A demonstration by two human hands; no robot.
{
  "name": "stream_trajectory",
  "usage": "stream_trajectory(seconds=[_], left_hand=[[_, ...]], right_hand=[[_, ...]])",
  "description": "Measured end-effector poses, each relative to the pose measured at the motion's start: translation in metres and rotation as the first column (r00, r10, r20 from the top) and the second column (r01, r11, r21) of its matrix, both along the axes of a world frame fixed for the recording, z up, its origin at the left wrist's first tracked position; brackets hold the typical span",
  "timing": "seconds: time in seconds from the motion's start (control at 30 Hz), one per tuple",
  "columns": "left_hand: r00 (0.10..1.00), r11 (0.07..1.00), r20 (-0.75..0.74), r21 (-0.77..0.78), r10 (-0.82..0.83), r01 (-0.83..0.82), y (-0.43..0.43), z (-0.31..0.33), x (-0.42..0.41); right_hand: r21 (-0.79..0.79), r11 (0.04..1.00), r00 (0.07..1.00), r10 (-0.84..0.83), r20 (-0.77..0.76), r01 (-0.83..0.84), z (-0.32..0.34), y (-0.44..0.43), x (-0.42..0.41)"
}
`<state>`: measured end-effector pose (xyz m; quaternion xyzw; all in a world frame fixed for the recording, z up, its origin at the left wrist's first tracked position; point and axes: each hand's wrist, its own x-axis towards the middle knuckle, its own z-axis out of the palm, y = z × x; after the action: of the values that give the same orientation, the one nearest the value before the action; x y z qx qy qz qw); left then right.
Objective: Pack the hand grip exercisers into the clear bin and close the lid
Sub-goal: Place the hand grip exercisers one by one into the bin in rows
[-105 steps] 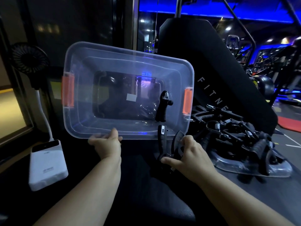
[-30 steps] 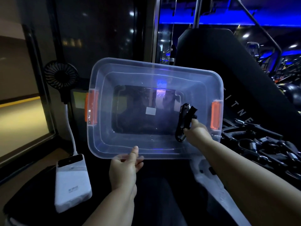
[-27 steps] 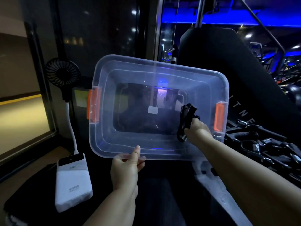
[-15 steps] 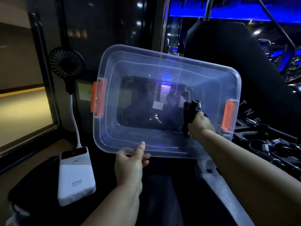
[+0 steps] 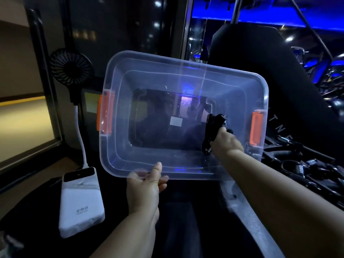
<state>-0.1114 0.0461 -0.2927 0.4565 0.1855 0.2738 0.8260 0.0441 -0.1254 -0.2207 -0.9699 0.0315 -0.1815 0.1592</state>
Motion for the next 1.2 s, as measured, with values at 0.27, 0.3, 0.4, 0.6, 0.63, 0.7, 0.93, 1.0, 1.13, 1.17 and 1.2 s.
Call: stream_trajectory(seconds=[0.27, 0.3, 0.4, 0.6, 0.63, 0.7, 0.93, 1.0, 1.13, 1.17, 1.2], left_hand=[[1.0, 1.0, 0.004, 0.016, -0.001, 0.001, -0.001, 0.003, -0.003], [1.0, 1.0, 0.003, 0.017, -0.002, 0.002, -0.001, 0.003, -0.003], [1.0, 1.0, 0.002, 0.015, -0.003, 0.003, -0.001, 0.003, -0.003], [1.0, 0.999, -0.016, 0.033, 0.015, -0.014, 0.0, 0.003, -0.003], [1.0, 0.999, -0.018, 0.035, 0.016, -0.015, 0.0, 0.003, -0.003], [1.0, 0.999, -0.022, 0.034, 0.013, -0.012, -0.001, 0.004, -0.003], [1.0, 0.999, -0.024, 0.034, 0.017, -0.016, -0.001, 0.004, -0.005], [1.0, 1.0, -0.019, 0.024, 0.015, -0.015, -0.001, 0.005, -0.005], [1.0, 0.999, -0.016, 0.019, 0.025, -0.025, -0.001, 0.005, -0.004], [0.999, 0.999, -0.016, 0.027, 0.03, -0.03, -0.002, 0.004, -0.004], [0.999, 0.999, -0.016, 0.034, 0.034, -0.033, -0.002, 0.004, -0.005]], right_hand=[[-0.173, 0.983, 0.997, 0.07, 0.031, -0.064, 0.002, 0.003, 0.005], [-0.174, 0.983, 0.997, 0.072, 0.032, -0.065, 0.002, 0.002, 0.005], [-0.212, 0.975, 0.996, 0.08, 0.024, -0.073, 0.004, 0.001, 0.004], [-0.285, 0.952, 0.992, 0.121, 0.028, -0.108, 0.011, -0.005, 0.0], [-0.31, 0.944, 0.99, 0.133, 0.049, -0.112, 0.011, -0.006, -0.002], [-0.378, 0.92, 0.979, 0.164, 0.122, -0.107, 0.01, -0.007, -0.004], [-0.6, 0.797, 0.958, 0.22, 0.183, -0.069, 0.008, -0.012, -0.003], [-0.595, 0.796, 0.958, 0.244, 0.154, -0.107, 0.006, -0.013, -0.001], [-0.58, 0.802, 0.947, 0.282, 0.151, -0.146, 0.005, -0.013, 0.005], [-0.595, 0.789, 0.949, 0.286, 0.136, -0.152, 0.005, -0.013, 0.007], [-0.614, 0.773, 0.952, 0.285, 0.113, -0.159, 0.005, -0.013, 0.009]])
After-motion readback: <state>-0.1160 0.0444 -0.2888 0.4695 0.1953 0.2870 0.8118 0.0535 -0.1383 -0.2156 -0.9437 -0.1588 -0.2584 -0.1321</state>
